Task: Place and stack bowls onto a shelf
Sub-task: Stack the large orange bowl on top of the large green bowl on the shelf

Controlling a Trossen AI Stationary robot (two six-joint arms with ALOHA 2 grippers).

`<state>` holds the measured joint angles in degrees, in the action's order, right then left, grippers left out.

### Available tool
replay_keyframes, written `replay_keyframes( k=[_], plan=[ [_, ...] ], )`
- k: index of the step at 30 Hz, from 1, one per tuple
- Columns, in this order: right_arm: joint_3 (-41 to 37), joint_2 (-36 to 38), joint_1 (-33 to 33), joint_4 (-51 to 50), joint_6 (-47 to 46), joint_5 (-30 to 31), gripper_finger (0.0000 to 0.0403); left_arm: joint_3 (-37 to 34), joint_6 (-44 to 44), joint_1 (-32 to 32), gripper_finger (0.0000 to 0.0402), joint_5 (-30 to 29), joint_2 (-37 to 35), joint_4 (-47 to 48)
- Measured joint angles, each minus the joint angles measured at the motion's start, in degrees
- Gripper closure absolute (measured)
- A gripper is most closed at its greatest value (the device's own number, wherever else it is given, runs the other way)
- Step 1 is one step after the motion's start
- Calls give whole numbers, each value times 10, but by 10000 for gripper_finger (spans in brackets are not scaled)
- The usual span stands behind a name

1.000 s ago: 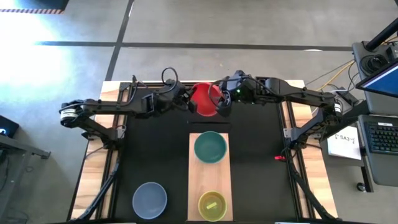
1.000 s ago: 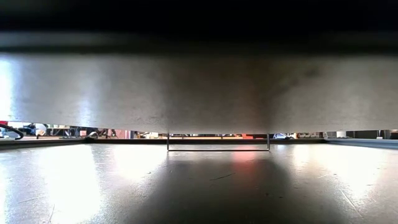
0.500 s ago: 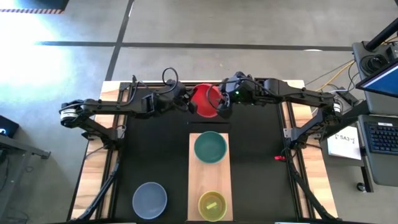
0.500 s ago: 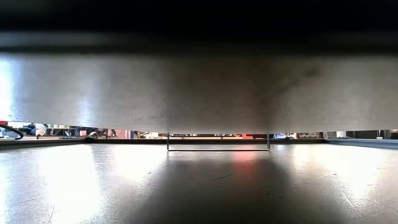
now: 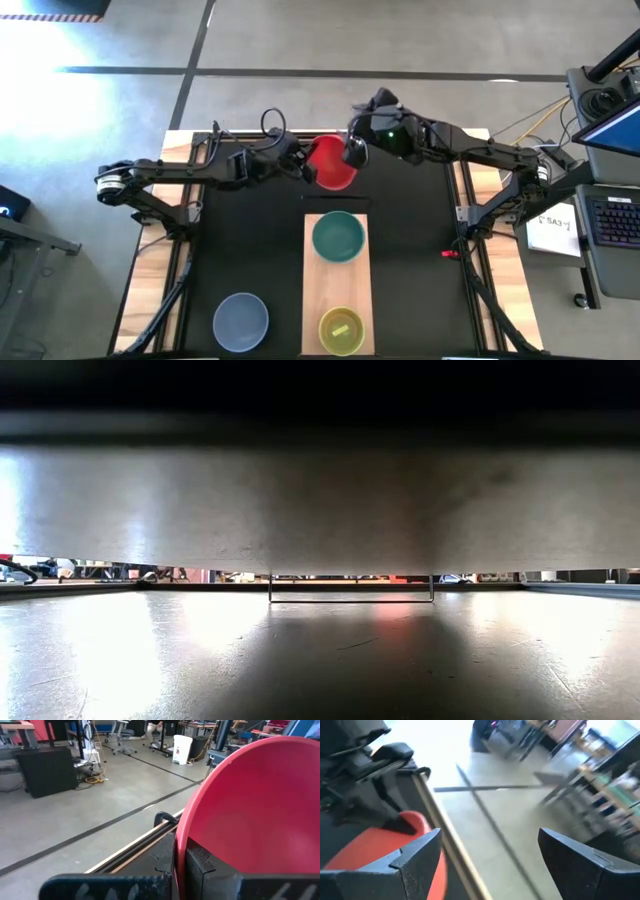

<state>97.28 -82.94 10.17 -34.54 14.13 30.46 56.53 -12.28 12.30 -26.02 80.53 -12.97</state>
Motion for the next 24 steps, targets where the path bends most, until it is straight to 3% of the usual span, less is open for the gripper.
replay_keyframes(
  k=[7, 13, 19, 24],
  plan=[
    [29, 0, 1, -9, 19, 39, 85, 0, -3, 18, 401, 11, 0, 7],
    [59, 0, 4, -48, 37, 150, 85, 0, -42, 26, 401, 176, -1, -5],
    [89, 0, 2, -166, -15, 144, 85, 0, -67, 9, 401, 338, -1, -12],
    [104, 0, 3, -283, -81, 106, 85, 0, -88, -35, 401, 361, 3, 20]
  ],
)
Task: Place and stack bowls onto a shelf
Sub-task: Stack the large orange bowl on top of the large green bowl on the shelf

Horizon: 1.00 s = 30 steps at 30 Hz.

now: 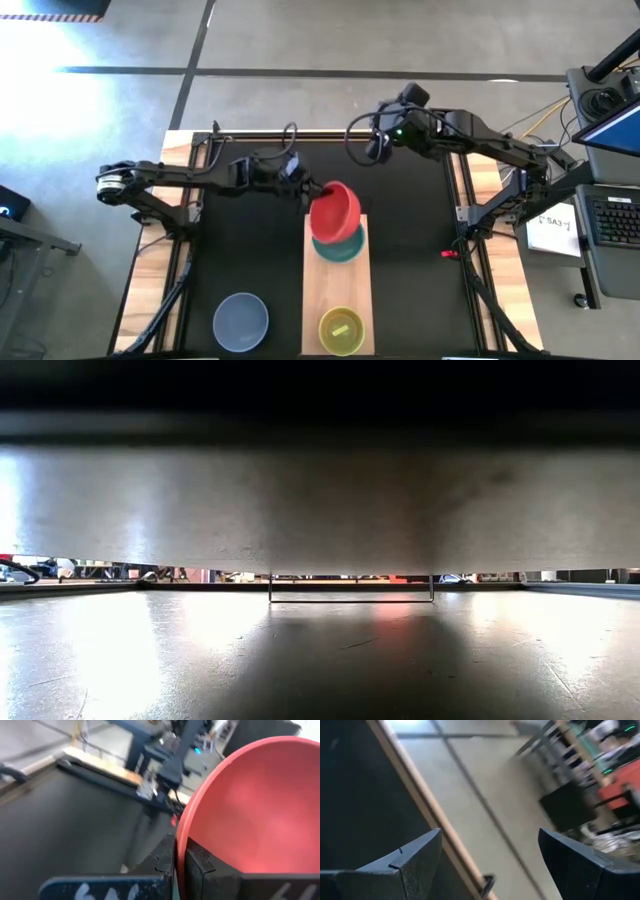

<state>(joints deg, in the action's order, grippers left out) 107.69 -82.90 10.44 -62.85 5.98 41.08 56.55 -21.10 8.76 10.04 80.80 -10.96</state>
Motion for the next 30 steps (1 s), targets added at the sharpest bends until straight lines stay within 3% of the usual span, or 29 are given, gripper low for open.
replay_keyframes(
  k=[7, 13, 21, 30],
  plan=[
    [-3, 2, -1, -81, -58, -74, 85, 0, -11, -38, 401, -6, 0, 37],
    [-25, -1, 0, -127, -85, -76, 85, 0, -24, -42, 401, -57, 22, 97],
    [-62, -8, 0, -169, -172, -77, 95, 0, -26, -42, 401, -55, 37, 114],
    [-75, -8, 0, -175, -182, -82, 110, 0, -31, -43, 401, -55, 37, 135]
  ],
)
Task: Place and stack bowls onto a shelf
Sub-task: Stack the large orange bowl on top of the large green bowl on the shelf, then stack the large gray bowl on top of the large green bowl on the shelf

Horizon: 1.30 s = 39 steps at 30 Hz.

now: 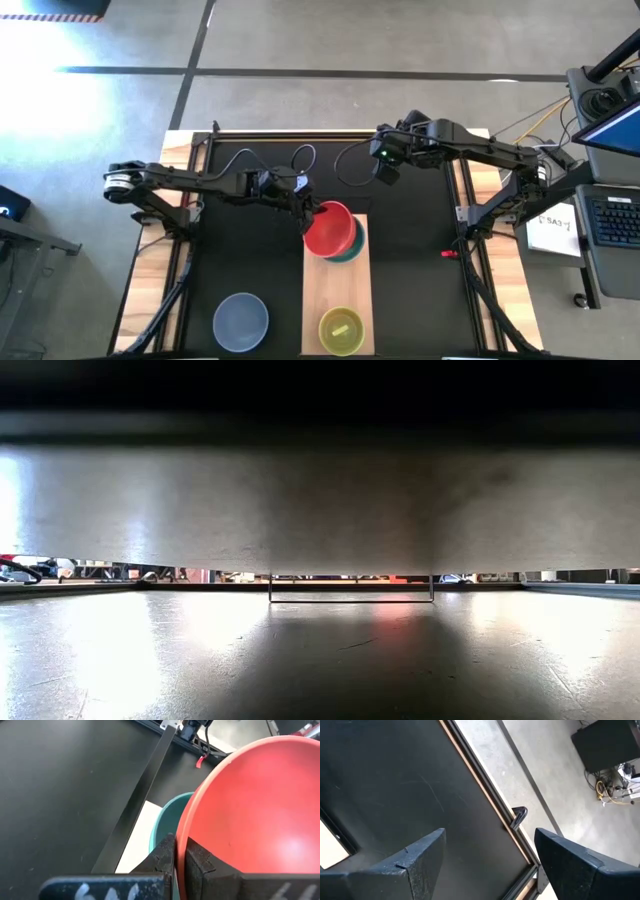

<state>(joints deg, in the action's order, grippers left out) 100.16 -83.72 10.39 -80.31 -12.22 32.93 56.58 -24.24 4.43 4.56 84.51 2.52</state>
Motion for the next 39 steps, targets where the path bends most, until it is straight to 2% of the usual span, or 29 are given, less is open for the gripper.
replay_keyframes(
  k=[12, 22, 26, 30, 36, 39],
  plan=[
    [0, 0, 0, 0, -8, 0, 110, 0, 17, 0, 395, -9, 34, -9],
    [0, 0, 0, 0, -7, 0, 110, 0, 37, -5, 301, -6, 27, -42],
    [0, 0, 0, 0, -2, 0, 110, 0, 41, -5, 279, 7, 17, -43],
    [0, 0, 0, -4, 1, -5, 110, 0, 32, -6, 277, 14, 5, -42],
    [-1, 0, 0, -8, 2, -34, 110, 0, -8, -12, 287, 112, -24, -43],
    [-1, 0, 0, -14, 2, -34, 110, 0, -49, -31, 293, 110, -35, -40]
  ],
)
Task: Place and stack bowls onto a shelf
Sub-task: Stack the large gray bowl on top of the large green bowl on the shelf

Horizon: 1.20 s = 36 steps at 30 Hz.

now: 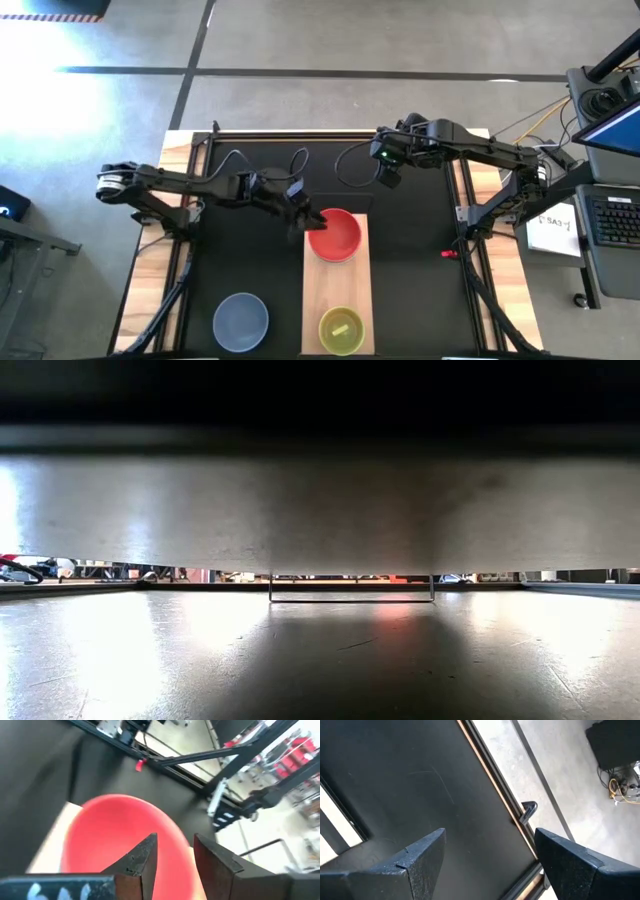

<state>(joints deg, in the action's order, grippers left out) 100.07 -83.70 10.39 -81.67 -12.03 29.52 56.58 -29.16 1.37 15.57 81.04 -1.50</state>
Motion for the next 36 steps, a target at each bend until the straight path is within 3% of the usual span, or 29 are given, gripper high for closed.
replay_keyframes(
  k=[5, 13, 18, 25, 31, 36],
  plan=[
    [0, 0, 0, -22, -16, 0, 110, 0, -87, -54, 301, 0, -10, 33],
    [0, 0, 0, -24, -33, 0, 110, 0, -241, -173, 312, -4, -26, 197],
    [0, 0, 0, -27, -53, 0, 110, 0, -336, -271, 314, -73, -27, 320],
    [0, 0, 0, -41, -73, 0, 110, 0, -446, -330, 314, -21, -28, 518],
    [0, 0, 0, -51, -75, 0, 110, 0, -506, -397, 314, -62, -24, 542],
    [0, 0, 0, -51, -75, 0, 110, 0, -528, -416, 314, -80, -6, 546]
  ],
)
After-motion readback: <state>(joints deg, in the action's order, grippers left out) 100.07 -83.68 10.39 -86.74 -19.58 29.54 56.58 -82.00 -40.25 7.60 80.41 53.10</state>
